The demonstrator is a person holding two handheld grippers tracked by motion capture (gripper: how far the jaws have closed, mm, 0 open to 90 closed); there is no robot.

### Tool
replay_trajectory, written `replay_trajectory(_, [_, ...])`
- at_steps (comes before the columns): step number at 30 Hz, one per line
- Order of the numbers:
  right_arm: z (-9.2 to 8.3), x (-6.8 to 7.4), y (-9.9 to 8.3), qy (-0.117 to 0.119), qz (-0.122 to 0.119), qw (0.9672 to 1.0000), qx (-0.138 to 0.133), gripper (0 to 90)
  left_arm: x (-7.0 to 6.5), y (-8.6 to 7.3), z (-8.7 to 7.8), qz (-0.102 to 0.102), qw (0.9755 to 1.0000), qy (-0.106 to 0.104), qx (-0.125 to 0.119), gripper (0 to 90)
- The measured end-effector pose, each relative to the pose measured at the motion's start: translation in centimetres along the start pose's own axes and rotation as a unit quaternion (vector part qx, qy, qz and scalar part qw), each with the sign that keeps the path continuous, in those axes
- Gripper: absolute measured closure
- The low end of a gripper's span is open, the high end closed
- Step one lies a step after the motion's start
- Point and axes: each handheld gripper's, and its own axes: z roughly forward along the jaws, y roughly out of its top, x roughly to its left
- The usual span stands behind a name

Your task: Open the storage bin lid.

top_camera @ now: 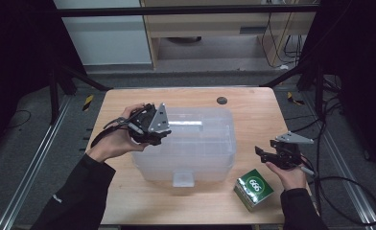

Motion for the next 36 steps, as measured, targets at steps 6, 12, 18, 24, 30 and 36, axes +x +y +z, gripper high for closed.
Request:
replay_trajectory(6, [0.1, 0.0, 0.0, 0.000, -0.006, 1.0000, 0.001, 35.5, -0.1, 0.6, 0.6, 0.023, 0.9996, 0.010, 0.017, 42.1])
replay_trajectory(12, [0.1, 0.0, 0.0, 0.002, -0.005, 1.0000, 0.003, 36.6, -0.1, 1.1, 1.1, 0.035, 0.9989, 0.018, 0.028, 45.0])
replay_trajectory(18, [0.0, 0.1, 0.0, 0.003, -0.003, 1.0000, 0.006, 38.8, -0.3, 1.3, 1.8, 0.053, 0.9974, 0.018, 0.046, 53.8])
replay_trajectory(24, [-0.2, 0.1, 0.1, 0.010, -0.002, 0.9999, 0.006, 42.3, -0.5, 1.5, 2.8, 0.066, 0.9958, 0.020, 0.060, 64.1])
replay_trajectory(30, [-0.2, 0.4, 0.2, 0.018, -0.001, 0.9998, 0.009, 44.3, -0.8, 1.8, 3.2, 0.075, 0.9946, 0.020, 0.069, 70.9])
replay_trajectory(36, [-0.4, 0.7, 0.5, 0.027, -0.002, 0.9996, 0.010, 46.4, -1.0, 2.0, 3.2, 0.092, 0.9923, 0.027, 0.078, 72.2])
